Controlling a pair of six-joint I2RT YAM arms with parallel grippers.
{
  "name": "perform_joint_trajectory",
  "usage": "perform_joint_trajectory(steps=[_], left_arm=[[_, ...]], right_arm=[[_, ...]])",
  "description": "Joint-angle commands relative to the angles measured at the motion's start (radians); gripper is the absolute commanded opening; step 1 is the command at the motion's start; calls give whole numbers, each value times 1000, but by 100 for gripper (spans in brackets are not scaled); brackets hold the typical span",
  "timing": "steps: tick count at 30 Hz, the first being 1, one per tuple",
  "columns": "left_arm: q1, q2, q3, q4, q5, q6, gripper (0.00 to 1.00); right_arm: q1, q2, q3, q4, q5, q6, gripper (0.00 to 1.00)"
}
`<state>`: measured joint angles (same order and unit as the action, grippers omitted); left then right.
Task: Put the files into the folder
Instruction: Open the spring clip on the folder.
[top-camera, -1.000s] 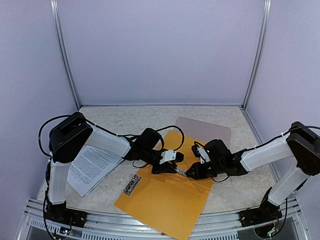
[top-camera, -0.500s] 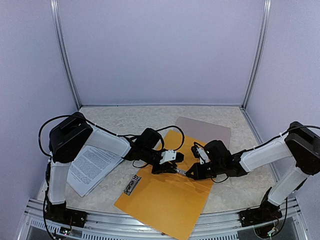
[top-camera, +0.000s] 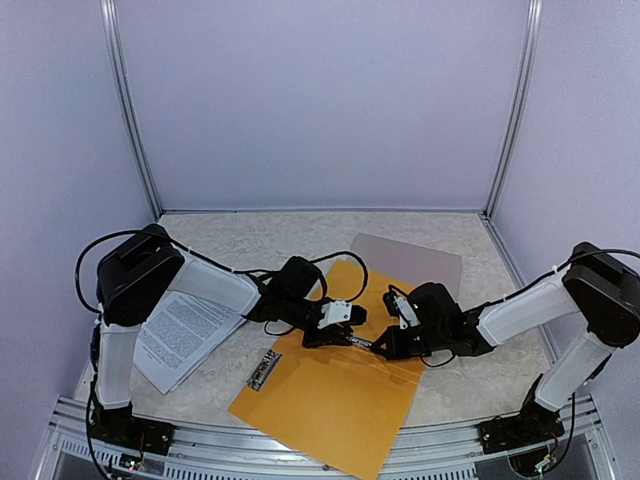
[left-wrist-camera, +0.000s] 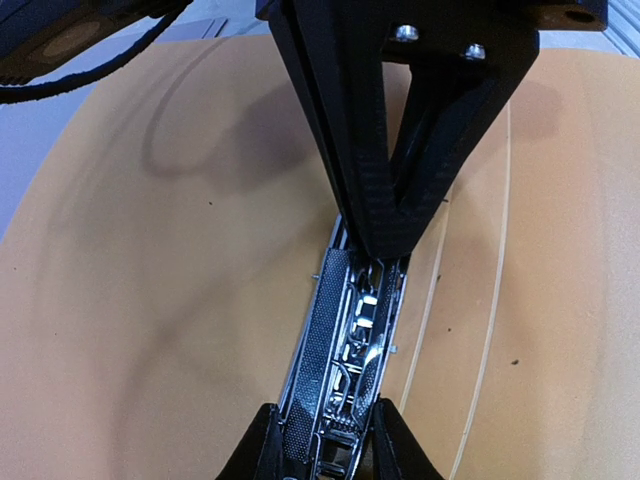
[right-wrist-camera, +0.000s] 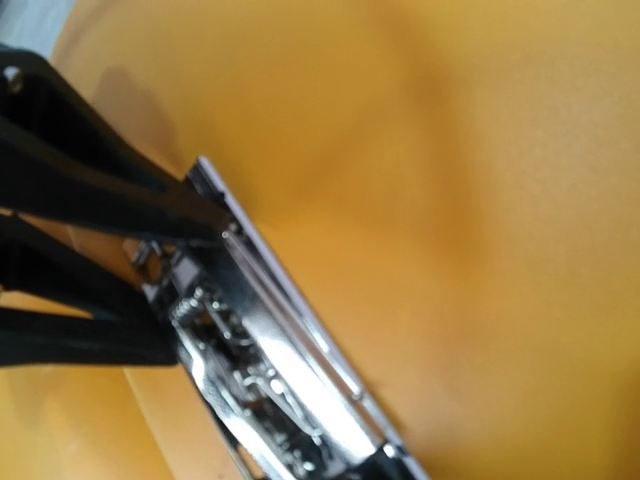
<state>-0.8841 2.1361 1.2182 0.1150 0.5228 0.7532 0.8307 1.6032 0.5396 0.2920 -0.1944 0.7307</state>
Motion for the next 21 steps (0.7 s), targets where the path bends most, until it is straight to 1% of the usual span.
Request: perform_joint_trajectory(steps=[1,4,10,21], left_arm=[[-22,51,-51,-124,-33,27,25],[-22,51,-57,-124,-25,34,25],[-28,48,-69,-124,-23,53,25],[-41,59,-79,-126,-28,94,20]], right_arm=[[13,81,-33,-23,13,-10,0],[14,88,-29,-19,15,-11,0],[13,57,4,-74,60,-37,0],[12,67,51,-83,100,-65,0]])
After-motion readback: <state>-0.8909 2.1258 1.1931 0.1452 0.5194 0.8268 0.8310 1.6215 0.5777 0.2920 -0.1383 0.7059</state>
